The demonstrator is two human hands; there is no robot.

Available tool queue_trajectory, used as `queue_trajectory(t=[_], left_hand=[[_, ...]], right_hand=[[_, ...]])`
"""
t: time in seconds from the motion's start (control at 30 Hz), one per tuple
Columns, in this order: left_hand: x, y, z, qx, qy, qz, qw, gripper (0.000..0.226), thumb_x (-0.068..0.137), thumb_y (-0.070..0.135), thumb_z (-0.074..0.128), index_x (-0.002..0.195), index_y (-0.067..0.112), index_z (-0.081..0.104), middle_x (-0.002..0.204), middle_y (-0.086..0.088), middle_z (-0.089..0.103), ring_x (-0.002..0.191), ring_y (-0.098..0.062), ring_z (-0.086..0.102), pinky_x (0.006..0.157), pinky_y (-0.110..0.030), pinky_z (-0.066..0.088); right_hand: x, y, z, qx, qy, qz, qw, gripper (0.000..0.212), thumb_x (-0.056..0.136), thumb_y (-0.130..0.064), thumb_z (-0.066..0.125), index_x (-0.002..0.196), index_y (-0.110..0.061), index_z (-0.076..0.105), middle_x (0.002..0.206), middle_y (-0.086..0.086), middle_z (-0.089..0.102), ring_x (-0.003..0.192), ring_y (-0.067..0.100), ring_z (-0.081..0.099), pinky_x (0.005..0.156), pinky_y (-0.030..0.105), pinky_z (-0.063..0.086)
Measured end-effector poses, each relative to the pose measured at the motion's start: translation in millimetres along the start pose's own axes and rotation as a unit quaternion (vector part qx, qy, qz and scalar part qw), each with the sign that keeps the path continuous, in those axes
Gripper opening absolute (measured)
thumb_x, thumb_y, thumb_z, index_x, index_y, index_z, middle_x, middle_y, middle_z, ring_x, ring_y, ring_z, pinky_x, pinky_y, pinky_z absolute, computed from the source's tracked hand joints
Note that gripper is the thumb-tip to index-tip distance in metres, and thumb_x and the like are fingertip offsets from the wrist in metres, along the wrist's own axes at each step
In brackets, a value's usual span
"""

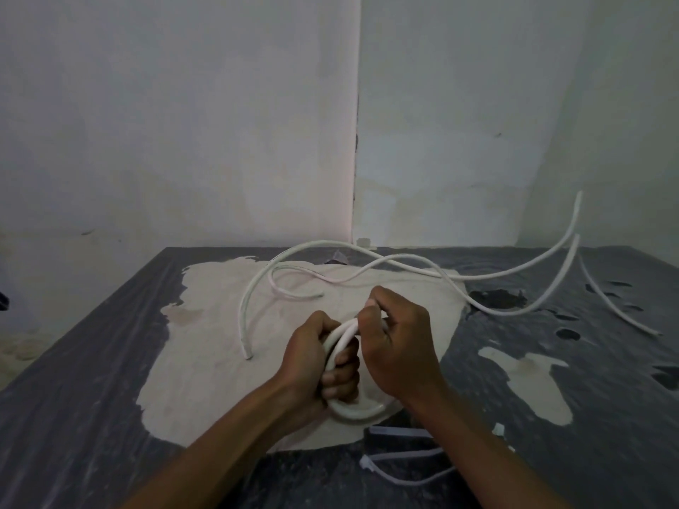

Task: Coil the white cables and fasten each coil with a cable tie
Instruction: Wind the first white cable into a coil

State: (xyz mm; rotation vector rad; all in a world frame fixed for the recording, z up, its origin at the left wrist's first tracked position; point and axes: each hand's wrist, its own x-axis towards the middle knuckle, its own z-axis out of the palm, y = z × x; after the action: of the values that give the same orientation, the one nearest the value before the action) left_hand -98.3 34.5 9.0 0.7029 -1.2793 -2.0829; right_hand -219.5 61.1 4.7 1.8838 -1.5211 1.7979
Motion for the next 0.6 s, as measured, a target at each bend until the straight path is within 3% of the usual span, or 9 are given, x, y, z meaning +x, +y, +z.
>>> queue_trajectory(t=[0.1, 0.27, 0.47, 0.6], left_hand=[[1.5, -3.9, 0.6, -0.007, 0.031, 0.012, 0.999, 0.043, 0.083, 0.026, 0.030, 0.043, 0.012, 0.036, 0.037, -0.004, 0.027, 0.029, -0.012, 0.020, 0.035, -0.017, 0.018], [0.1, -8.3, 2.6, -0.020, 0.068, 0.032, 0.997, 0.045, 0.087, 0.028, 0.029, 0.045, 0.013, 0.033, 0.038, -0.004, 0.026, 0.029, -0.012, 0.020, 0.035, -0.017, 0.022], [-4.9, -4.8, 7.1, 0.079, 0.115, 0.085, 0.987, 0.056, 0.094, 0.023, 0.024, 0.041, 0.014, 0.038, 0.039, -0.005, 0.031, 0.032, -0.012, 0.025, 0.036, -0.020, 0.025], [-5.8, -6.6, 8.5, 0.116, 0.170, 0.113, 0.972, 0.051, 0.098, 0.022, 0.025, 0.051, 0.010, 0.042, 0.044, -0.007, 0.036, 0.036, -0.013, 0.030, 0.039, -0.025, 0.027]], right_hand=[[0.0, -0.5, -2.0, 0.003, -0.004, 0.012, 1.000, 0.027, 0.089, -0.029, 0.043, 0.063, -0.025, 0.040, 0.053, -0.014, 0.039, 0.047, 0.006, 0.041, 0.049, 0.010, 0.031], [-7.4, -6.0, -0.4, -0.085, -0.035, 0.131, 0.987, 0.041, 0.086, -0.060, 0.040, 0.063, -0.027, 0.052, 0.052, -0.010, 0.054, 0.048, 0.006, 0.052, 0.048, 0.012, 0.034], [-6.6, -5.7, 2.2, 0.003, -0.023, 0.115, 0.993, 0.047, 0.084, -0.055, 0.039, 0.050, -0.024, 0.050, 0.043, -0.008, 0.047, 0.039, 0.008, 0.045, 0.044, 0.017, 0.037], [-6.3, -7.1, 3.1, -0.001, -0.038, 0.088, 0.995, 0.046, 0.087, -0.050, 0.039, 0.050, -0.025, 0.051, 0.042, -0.009, 0.048, 0.037, 0.010, 0.048, 0.043, 0.014, 0.035]])
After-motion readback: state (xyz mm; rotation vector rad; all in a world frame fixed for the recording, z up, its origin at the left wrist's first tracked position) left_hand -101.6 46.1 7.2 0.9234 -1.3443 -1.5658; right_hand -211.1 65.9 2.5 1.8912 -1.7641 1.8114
